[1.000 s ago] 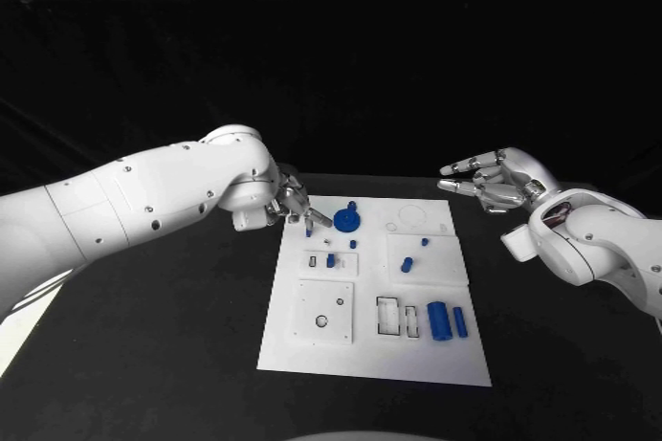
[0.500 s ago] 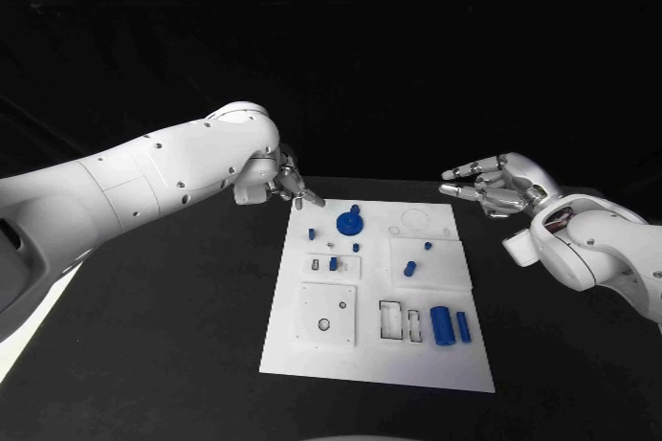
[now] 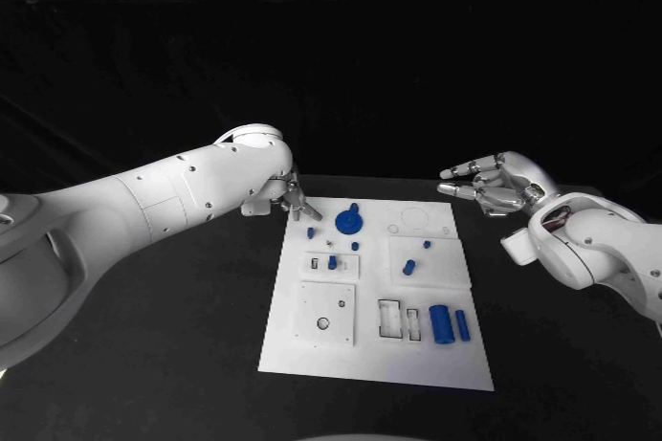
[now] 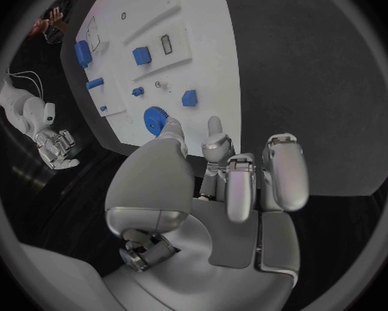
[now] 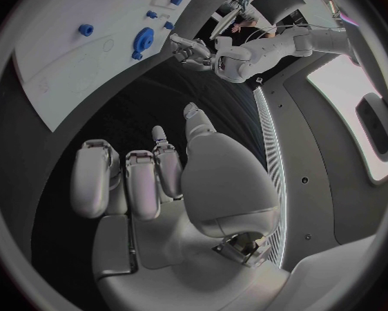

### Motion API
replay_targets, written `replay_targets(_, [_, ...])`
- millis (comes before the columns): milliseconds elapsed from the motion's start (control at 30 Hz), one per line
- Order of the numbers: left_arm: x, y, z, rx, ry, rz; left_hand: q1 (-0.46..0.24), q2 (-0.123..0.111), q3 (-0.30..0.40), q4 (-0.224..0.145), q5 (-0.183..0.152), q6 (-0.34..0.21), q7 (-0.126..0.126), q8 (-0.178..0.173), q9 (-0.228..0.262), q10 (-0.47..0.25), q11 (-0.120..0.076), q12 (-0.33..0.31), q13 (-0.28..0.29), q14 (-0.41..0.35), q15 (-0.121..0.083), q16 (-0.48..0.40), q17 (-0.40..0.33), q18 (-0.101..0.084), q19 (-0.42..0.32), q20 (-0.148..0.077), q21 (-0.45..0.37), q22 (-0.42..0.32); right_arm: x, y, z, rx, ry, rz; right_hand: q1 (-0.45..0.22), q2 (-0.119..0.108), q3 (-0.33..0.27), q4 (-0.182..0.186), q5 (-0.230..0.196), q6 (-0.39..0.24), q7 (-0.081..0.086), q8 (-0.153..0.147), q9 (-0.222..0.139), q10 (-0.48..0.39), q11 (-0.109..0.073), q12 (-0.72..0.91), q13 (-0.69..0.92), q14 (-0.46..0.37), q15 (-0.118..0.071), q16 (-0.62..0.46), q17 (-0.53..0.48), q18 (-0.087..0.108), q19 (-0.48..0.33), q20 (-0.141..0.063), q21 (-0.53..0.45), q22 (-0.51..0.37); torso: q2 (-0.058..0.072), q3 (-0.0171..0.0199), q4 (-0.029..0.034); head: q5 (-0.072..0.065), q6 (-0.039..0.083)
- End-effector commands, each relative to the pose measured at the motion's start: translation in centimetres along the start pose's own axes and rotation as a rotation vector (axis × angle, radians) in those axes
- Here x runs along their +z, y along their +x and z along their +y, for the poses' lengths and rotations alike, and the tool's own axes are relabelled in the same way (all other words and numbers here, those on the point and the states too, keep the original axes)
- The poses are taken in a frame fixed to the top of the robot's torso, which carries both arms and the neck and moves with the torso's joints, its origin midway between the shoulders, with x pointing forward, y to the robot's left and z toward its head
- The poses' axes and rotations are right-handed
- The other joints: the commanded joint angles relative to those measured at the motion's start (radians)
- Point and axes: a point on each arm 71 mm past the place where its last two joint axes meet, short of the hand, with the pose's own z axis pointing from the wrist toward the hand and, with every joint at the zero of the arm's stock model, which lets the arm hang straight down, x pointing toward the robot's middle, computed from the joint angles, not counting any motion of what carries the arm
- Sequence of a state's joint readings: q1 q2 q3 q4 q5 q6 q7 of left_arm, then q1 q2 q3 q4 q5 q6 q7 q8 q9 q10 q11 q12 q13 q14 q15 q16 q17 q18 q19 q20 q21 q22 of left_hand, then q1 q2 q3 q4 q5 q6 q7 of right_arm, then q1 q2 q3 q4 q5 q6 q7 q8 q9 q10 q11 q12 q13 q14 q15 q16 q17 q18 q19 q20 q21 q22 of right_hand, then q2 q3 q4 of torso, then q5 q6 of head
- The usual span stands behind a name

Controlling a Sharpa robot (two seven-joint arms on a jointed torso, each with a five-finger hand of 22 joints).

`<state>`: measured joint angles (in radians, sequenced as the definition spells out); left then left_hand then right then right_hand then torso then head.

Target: Assemble the parts on the task board

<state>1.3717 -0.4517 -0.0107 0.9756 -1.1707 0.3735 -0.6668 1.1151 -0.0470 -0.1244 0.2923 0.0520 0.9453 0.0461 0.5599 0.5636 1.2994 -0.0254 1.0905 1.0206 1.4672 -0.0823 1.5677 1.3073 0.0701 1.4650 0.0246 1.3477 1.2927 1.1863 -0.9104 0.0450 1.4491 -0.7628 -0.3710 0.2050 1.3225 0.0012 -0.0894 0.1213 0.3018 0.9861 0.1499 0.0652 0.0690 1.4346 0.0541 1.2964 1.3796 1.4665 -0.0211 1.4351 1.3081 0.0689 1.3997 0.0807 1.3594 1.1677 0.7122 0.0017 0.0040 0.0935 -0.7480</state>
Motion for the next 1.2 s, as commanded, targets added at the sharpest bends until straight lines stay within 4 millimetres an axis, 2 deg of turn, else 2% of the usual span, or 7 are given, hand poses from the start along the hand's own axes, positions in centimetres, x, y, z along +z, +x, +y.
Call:
replay_targets(33, [0.1,0.3,-0.3,0.04,0.01,0.015,-0.01,0.005,-0.007,0.001,-0.004,0.008,-0.002,0.004,0.002,0.009,-0.002,0.007,0.005,0.104,-0.007,0.003,0.263,-0.01,0.027,-0.006,0.007,0.006,0.0,0.2,0.2,-0.011,-0.017,0.019,-0.009,0.003,-0.007,0.0,-0.002,-0.001,-0.006,0.005,0.001,-0.007,0.002,-0.004,0.006,0.053,0.0,-0.002,0.014,0.013,-0.006,0.002,-0.007,-0.001,0.001,0.0,-0.0004,0.002,-0.002])
replay_targets(267, [0.3,1.0,-0.6,0.041,0.022,0.045,-0.014,0.01,-0.009,0.001,-0.004,0.008,-0.003,0.003,0.001,0.013,-0.003,0.012,0.01,0.104,-0.008,0.003,0.263,-0.012,0.031,-0.007,0.014,0.015,0.0,0.3,0.2,-0.021,-0.02,0.023,-0.009,0.004,-0.007,0.0,-0.001,-0.001,-0.006,0.005,0.001,-0.007,0.002,-0.004,0.006,0.053,0.0,-0.002,0.013,0.013,-0.006,0.002,-0.007,-0.002,0.0,-0.0005,-0.0006,0.001,-0.005])
replay_targets(867, [0.6,1.9,-1.1,0.009,0.053,0.089,0.015,0.055,0.004,-0.002,-0.001,0.003,-0.001,-0.002,-0.007,0.018,-0.002,0.018,0.013,0.104,-0.007,0.003,0.263,-0.013,0.033,-0.008,0.02,0.023,0.1,0.4,0.2,-0.026,-0.023,0.028,-0.007,0.004,-0.007,-0.001,-0.001,-0.001,-0.006,0.005,0.001,-0.007,0.002,-0.004,0.006,0.052,0.0,-0.002,0.013,0.014,-0.006,0.002,-0.007,-0.002,0.0,0.0002,-0.0006,0.003,-0.005])
replay_targets(1000, [0.6,2.0,-1.1,0.008,0.059,0.092,0.027,0.062,0.011,-0.003,-0.001,0.004,-0.002,-0.002,-0.009,0.018,-0.002,0.018,0.013,0.104,-0.007,0.003,0.263,-0.013,0.033,-0.008,0.02,0.024,0.2,0.5,0.3,-0.026,-0.024,0.03,-0.007,0.004,-0.007,-0.001,-0.001,-0.001,-0.006,0.005,0.001,-0.007,0.002,-0.004,0.006,0.052,0.0,-0.002,0.013,0.014,-0.006,0.002,-0.007,-0.002,0.001,0.0004,-0.0007,-0.001,-0.004])
replay_targets(1200, [0.7,2.1,-1.1,0.007,0.061,0.097,0.054,0.062,0.035,-0.003,0.0,0.005,-0.001,-0.003,-0.012,0.017,-0.002,0.019,0.012,0.104,-0.007,0.003,0.263,-0.014,0.033,-0.007,0.022,0.027,0.2,0.5,0.3,-0.025,-0.024,0.031,-0.007,0.004,-0.007,-0.001,-0.001,-0.001,-0.006,0.005,0.001,-0.007,0.002,-0.004,0.006,0.052,0.0,-0.002,0.013,0.014,-0.006,0.002,-0.007,-0.002,0.0,0.0007,-0.0004,-0.001,-0.005])
